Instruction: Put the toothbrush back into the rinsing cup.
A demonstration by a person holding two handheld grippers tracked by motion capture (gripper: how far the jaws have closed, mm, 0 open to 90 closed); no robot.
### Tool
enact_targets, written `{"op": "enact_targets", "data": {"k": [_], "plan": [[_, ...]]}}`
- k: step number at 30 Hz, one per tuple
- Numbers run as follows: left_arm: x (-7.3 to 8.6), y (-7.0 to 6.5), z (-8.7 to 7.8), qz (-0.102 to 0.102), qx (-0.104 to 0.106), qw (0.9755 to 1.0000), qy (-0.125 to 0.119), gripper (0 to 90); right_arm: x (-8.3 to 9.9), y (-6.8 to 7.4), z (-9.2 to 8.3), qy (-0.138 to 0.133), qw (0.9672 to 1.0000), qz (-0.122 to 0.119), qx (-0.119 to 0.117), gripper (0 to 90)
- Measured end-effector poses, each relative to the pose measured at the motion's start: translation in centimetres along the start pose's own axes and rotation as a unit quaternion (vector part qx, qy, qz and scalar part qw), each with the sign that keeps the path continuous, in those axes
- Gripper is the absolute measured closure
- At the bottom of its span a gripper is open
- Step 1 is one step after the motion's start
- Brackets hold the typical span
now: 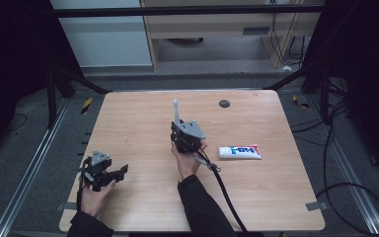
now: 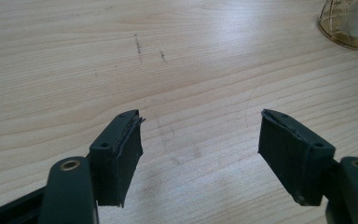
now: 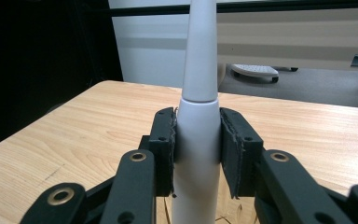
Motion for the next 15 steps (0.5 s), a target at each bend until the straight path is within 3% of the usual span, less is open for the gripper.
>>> {"op": "enact_targets", "data": {"k": [15], "plan": [[0.01, -0.08, 0.05, 0.003, 0.0, 1.0, 0.002, 29.2, 0.35, 0.31, -0.49, 0.0, 0.9999, -0.012, -0.003, 66.8]]}}
Point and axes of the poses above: each handheld gripper's, and its own axes: z roughly forward along the jaws, x roughly out of its underside, y roughly to its left, the point moved 1 cm from there along z, roughly forward along the jaws, and after that the axes turned 10 degrees about -z, right-handed, at the moved point
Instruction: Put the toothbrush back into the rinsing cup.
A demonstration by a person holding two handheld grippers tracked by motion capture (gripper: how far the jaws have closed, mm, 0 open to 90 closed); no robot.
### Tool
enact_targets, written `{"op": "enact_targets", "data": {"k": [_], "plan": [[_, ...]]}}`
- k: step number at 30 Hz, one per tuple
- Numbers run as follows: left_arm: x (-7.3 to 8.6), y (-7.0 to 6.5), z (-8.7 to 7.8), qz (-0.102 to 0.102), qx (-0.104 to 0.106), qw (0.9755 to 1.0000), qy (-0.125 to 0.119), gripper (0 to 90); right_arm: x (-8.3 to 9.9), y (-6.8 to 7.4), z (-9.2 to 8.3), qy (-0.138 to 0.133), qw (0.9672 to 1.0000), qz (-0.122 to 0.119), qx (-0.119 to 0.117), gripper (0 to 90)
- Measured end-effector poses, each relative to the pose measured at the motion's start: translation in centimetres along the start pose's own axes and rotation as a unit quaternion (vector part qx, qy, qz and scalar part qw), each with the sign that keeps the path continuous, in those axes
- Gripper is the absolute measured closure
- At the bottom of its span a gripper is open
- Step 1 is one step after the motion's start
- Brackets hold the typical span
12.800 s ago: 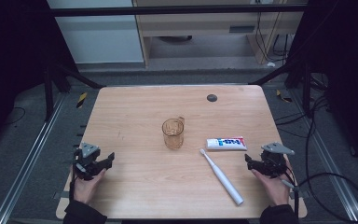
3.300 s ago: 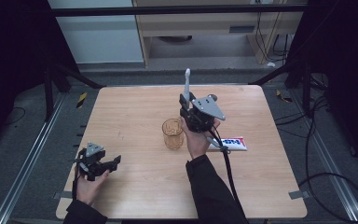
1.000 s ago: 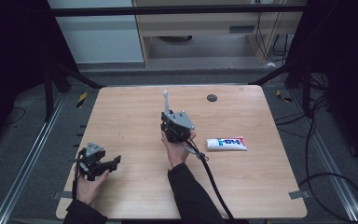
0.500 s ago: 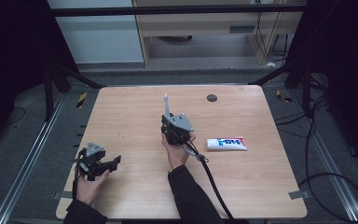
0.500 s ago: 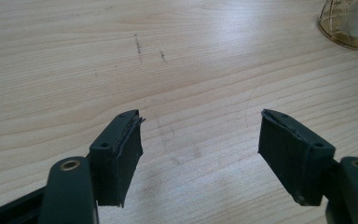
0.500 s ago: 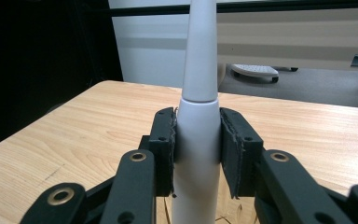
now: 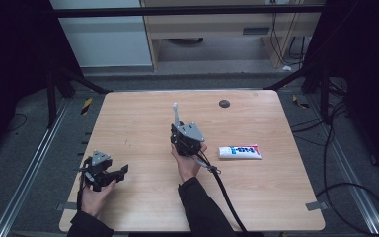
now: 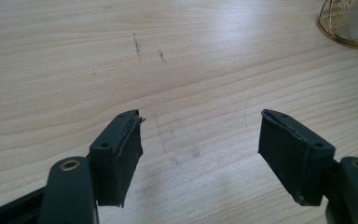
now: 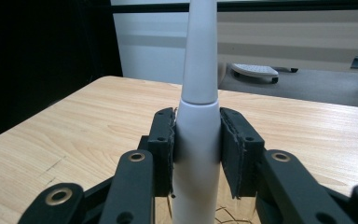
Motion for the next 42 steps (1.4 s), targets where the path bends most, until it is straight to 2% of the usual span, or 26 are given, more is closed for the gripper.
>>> {"op": "enact_targets", "data": {"k": [9, 16, 25, 30, 36, 42], "plan": [[0.0, 0.0, 0.0, 0.0, 0.0, 1.0, 0.001, 29.2, -0.1, 0.0, -0.5, 0.004, 1.0, -0.004, -0.002, 64.8], [0.0, 0.0, 0.0, -0.001, 0.001, 1.0, 0.001, 29.2, -0.1, -0.2, -0.5, 0.017, 0.9998, -0.004, -0.008, 58.6], [0.0, -0.1, 0.0, -0.002, 0.002, 1.0, 0.0, 29.0, -0.2, -0.5, -1.1, 0.034, 0.999, -0.006, -0.029, 40.2], [0.0, -0.1, 0.0, -0.002, 0.002, 1.0, 0.0, 29.0, -0.2, -0.8, -1.7, 0.041, 0.9984, -0.007, -0.038, 34.7], [0.0, -0.1, 0.0, -0.002, 0.002, 1.0, 0.001, 29.0, -0.2, -1.1, -2.8, 0.043, 0.998, -0.023, -0.039, 30.3], [0.0, -0.1, 0.0, -0.001, 0.002, 1.0, 0.0, 29.0, 0.0, -1.3, -4.5, 0.049, 0.997, -0.034, -0.05, 27.9]]}}
Point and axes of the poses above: each handheld gripper's, and its own axes: z roughly forward along the jaws, x roughly out of its underside, y roughly to its left, the point moved 1 cm from there along z, roughly forward along the jaws, and after that the axes turned 10 degrees about -z, right-handed, at the moved point
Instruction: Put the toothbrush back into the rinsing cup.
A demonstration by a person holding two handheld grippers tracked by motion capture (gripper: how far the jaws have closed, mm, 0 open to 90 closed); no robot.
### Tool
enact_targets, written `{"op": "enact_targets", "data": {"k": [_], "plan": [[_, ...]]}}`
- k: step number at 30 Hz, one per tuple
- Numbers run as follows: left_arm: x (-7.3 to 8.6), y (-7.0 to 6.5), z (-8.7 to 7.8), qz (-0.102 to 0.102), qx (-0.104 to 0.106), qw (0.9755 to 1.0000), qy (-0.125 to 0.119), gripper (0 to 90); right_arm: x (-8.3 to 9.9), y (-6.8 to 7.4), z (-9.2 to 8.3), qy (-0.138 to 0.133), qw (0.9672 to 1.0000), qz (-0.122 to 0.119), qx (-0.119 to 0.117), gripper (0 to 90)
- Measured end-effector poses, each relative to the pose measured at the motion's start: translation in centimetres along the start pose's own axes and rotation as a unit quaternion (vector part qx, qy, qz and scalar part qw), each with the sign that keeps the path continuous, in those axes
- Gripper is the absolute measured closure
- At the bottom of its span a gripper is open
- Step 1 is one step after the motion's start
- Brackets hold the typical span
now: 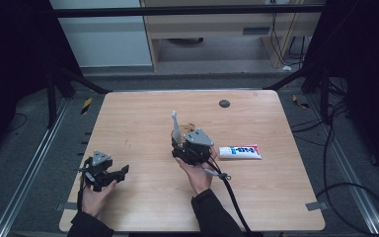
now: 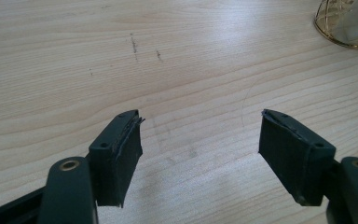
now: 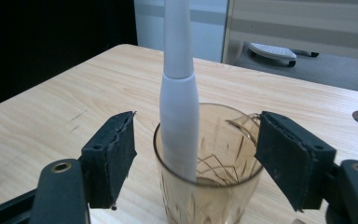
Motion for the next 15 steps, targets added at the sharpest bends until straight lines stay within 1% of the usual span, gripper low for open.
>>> {"op": "enact_targets", "data": {"k": [5, 7, 10, 13, 15], "plan": [[0.0, 0.0, -0.1, -0.001, 0.002, 1.0, -0.001, 29.0, 0.0, -0.6, -1.7, 0.003, 0.9999, -0.006, -0.014, 27.2], [0.0, 0.0, -0.1, -0.003, 0.003, 1.0, -0.002, 29.1, 0.1, -1.1, -2.4, 0.002, 0.9995, -0.004, -0.031, 27.2], [0.0, 0.0, -0.1, -0.002, 0.002, 1.0, -0.002, 29.2, 0.2, -2.1, -3.6, 0.008, 0.9989, -0.007, -0.045, 27.2], [0.0, 0.0, -0.1, -0.003, 0.003, 1.0, -0.002, 29.5, 0.5, -3.3, -4.8, 0.013, 0.9987, -0.024, -0.044, 27.6], [0.0, 0.0, 0.0, -0.005, 0.004, 1.0, -0.002, 30.0, 0.7, -4.2, -5.5, 0.017, 0.9986, -0.029, -0.04, 27.8]]}}
Point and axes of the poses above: each handheld gripper's, and its own axes: z roughly forward along the jaws, x roughly out of its underside, y roughly to its left, the point moved 1 cm from there along z, roughly forward along the jaws, and after that the axes turned 10 degrees about -z, right-handed, at the moved point
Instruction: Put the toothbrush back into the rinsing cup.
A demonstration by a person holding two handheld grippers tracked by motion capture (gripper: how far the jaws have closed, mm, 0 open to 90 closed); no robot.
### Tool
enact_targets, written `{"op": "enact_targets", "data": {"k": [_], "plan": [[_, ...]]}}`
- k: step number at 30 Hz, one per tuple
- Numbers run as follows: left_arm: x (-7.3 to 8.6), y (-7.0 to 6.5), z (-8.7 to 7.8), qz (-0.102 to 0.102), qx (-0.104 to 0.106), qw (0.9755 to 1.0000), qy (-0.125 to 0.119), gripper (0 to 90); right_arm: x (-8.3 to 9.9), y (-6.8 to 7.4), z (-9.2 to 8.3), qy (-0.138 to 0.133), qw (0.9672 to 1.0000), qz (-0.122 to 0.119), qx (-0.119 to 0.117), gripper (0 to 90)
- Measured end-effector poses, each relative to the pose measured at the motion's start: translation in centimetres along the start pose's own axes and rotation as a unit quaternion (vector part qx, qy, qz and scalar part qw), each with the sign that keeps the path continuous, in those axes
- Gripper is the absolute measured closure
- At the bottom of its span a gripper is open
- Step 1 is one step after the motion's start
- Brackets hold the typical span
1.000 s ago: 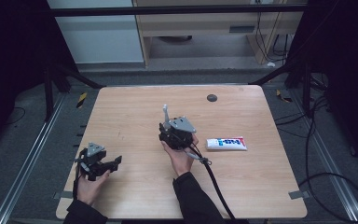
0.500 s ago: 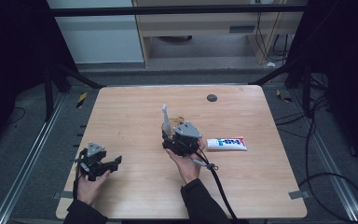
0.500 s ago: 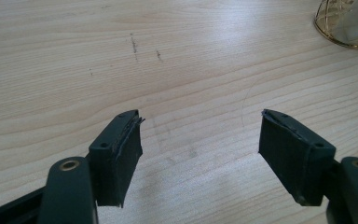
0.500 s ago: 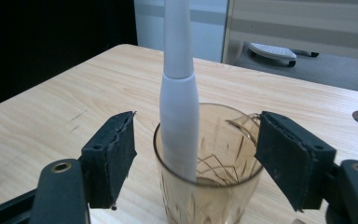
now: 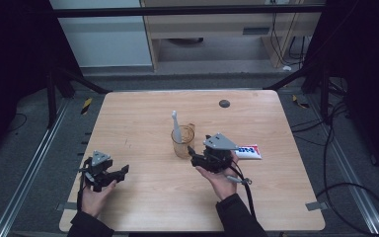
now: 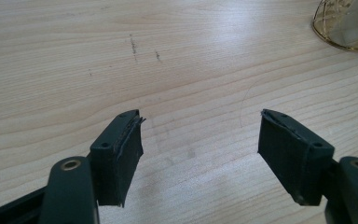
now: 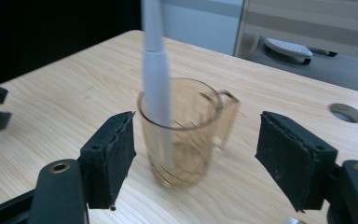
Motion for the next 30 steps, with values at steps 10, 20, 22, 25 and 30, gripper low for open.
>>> {"op": "enact_targets", "data": {"k": [10, 20, 22, 25, 30], "plan": [[0.0, 0.0, 0.1, -0.004, 0.002, 1.0, 0.003, 31.6, 1.8, -5.1, -3.4, 0.009, 0.9995, 0.026, 0.011, 33.2], [0.0, -0.1, 0.1, 0.0, -0.002, 1.0, 0.008, 33.7, 3.9, -8.5, -4.9, 0.031, 0.9983, 0.024, 0.042, 40.7], [0.0, -0.1, 0.2, -0.001, -0.003, 1.0, 0.008, 34.1, 4.4, -9.0, -5.0, 0.034, 0.9979, 0.028, 0.048, 42.6], [0.0, -0.1, 0.2, -0.001, -0.005, 0.9999, 0.009, 34.4, 5.2, -9.8, -4.9, 0.041, 0.9972, 0.031, 0.055, 45.1], [0.0, -0.1, 0.2, 0.0, -0.005, 0.9999, 0.01, 34.7, 6.4, -10.7, -4.4, 0.059, 0.9957, 0.034, 0.062, 50.1]]}}
Point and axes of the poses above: each handheld gripper's, and its own axes: z roughly forward along the jaws, x roughly out of its underside, y roughly to its left, the point moved 1 cm from there along z, roughly forward along the jaws, and after that the axes turned 10 degrees about -z, right-handed, at the moved point
